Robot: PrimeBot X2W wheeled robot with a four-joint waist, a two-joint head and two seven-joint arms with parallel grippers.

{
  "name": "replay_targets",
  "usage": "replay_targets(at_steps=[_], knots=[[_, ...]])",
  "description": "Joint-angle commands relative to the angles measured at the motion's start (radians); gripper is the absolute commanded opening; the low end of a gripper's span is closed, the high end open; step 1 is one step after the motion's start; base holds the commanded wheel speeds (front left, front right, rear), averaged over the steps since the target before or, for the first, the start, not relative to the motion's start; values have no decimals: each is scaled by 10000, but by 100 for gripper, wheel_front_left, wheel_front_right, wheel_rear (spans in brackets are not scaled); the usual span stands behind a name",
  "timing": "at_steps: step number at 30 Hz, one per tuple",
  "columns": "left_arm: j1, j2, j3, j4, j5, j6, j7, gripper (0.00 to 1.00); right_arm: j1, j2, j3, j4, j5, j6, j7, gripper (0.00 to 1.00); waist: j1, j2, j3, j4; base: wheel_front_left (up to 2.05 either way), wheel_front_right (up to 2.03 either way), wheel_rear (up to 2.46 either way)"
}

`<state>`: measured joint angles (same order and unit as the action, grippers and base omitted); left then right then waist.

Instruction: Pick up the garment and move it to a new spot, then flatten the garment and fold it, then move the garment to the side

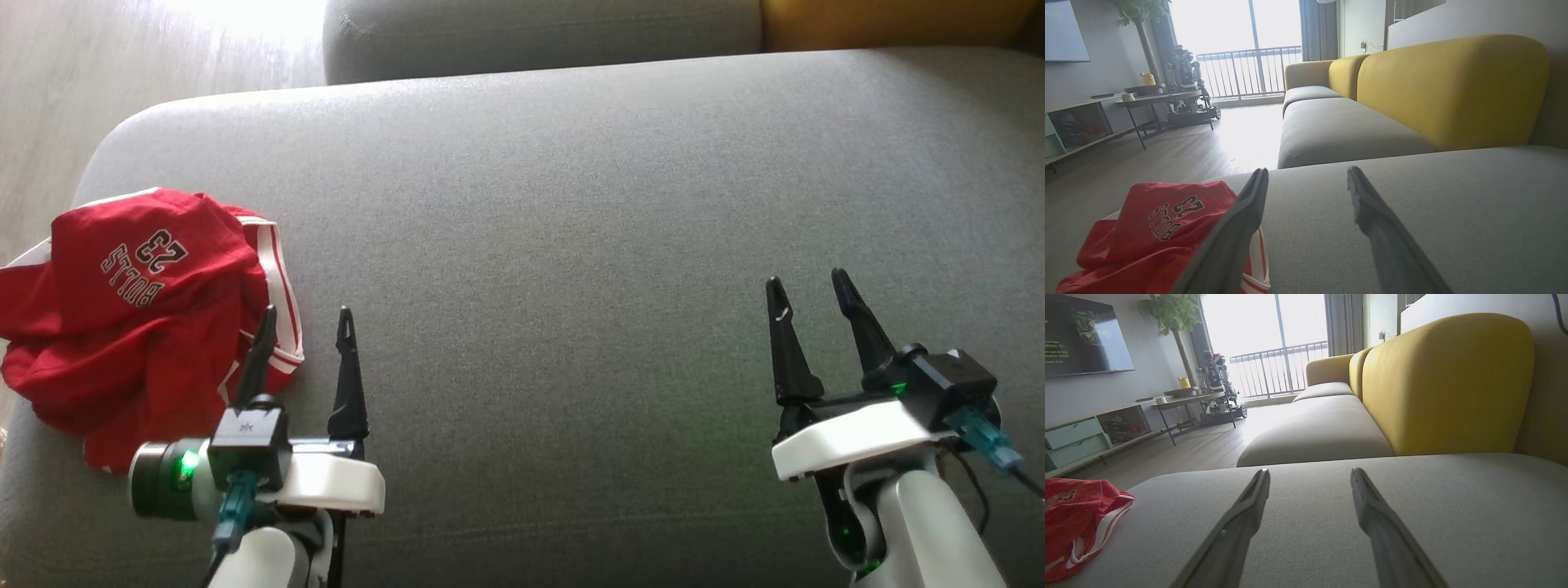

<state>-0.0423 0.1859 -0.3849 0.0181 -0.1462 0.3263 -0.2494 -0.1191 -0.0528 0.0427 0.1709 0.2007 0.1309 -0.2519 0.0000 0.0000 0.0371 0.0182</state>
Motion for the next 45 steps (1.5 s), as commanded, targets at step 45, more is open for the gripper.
replay_targets(at_steps=[45], knots=[[-66, -1090, 2111, 447, 1172, -1636, -124, 100, -404, 26, 233, -25, 495, -2, -99, 100, 0, 0, -96, 947, 0, 0, 0]])
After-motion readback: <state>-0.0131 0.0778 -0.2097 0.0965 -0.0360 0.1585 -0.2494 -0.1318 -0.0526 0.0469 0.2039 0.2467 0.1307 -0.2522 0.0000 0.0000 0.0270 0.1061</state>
